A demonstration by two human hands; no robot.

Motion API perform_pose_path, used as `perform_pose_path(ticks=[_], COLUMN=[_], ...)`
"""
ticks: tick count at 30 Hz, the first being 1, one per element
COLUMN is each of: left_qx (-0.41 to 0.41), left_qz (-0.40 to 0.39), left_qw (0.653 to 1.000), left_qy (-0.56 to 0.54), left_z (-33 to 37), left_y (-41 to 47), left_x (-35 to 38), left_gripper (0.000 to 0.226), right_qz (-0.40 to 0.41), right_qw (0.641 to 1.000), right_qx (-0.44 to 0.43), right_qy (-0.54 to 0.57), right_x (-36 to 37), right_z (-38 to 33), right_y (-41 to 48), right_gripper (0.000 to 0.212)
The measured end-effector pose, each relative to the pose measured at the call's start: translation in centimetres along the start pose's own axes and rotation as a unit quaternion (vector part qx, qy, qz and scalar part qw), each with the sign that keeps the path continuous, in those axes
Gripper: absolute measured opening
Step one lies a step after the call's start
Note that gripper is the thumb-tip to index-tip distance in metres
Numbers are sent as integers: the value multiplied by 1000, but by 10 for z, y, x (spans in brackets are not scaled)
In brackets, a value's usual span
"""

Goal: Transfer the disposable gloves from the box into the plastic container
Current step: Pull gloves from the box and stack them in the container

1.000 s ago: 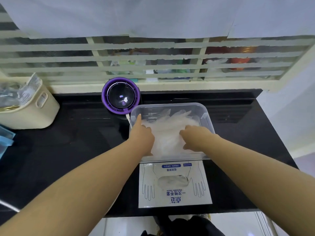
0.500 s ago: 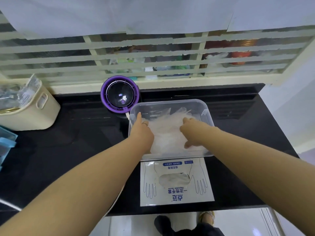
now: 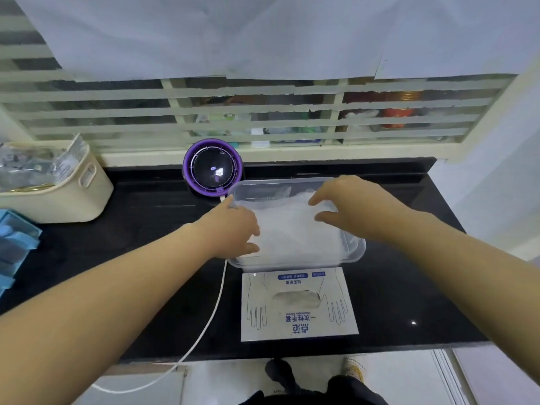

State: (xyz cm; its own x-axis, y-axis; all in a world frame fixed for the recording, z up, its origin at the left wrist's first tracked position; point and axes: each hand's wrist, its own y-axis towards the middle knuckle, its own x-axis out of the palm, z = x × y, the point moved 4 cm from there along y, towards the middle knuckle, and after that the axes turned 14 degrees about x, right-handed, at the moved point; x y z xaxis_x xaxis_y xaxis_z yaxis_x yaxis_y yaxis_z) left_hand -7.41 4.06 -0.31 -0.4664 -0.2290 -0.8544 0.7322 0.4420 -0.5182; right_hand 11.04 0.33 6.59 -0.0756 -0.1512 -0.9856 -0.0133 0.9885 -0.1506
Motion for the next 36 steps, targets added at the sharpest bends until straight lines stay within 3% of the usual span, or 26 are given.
perform_pose_path(ticks=[3,5,8,12,15,17,21,24,27,29,32,36], left_qx=[22,65,145,202,185,167,164,169,165,160,152,151], left_qz=[125,237,299,243,123,83,71,61,62,65,72,71], left_qw=[991,969,943,949,974,981,982,982,983,983,983,982], left_qy=[-33,-29,-18,-15,-42,-51,-62,-53,-59,-64,-80,-88], left_z=[6,15,36,62,69,71,71,72,71,71,69,70], left_y=[-16,-27,-38,-35,-24,-22,-19,-20,-20,-19,-18,-19], left_x=[-7,-6,11,44,66,74,79,79,81,83,84,84], left_gripper=[40,32,32,21,46,58,62,62,63,64,67,69], right_qz=[32,-57,-206,-215,-206,-158,-115,-69,-13,3,-19,-97], right_qw=[998,993,969,947,935,931,922,937,948,953,953,940], right_qx=[-55,-95,-132,-178,-206,-229,-261,-286,-299,-298,-298,-300], right_qy=[30,49,-16,-159,-200,-235,-261,-189,-108,-54,-48,-132], right_x=[0,17,72,139,146,152,166,164,161,159,155,164], right_z=[-21,-35,-42,-27,-29,-32,-34,-36,-31,-30,-34,-30], right_y=[-15,-28,-44,-44,-40,-34,-31,-31,-34,-35,-39,-38], right_gripper=[30,27,29,44,32,30,27,11,29,26,19,41])
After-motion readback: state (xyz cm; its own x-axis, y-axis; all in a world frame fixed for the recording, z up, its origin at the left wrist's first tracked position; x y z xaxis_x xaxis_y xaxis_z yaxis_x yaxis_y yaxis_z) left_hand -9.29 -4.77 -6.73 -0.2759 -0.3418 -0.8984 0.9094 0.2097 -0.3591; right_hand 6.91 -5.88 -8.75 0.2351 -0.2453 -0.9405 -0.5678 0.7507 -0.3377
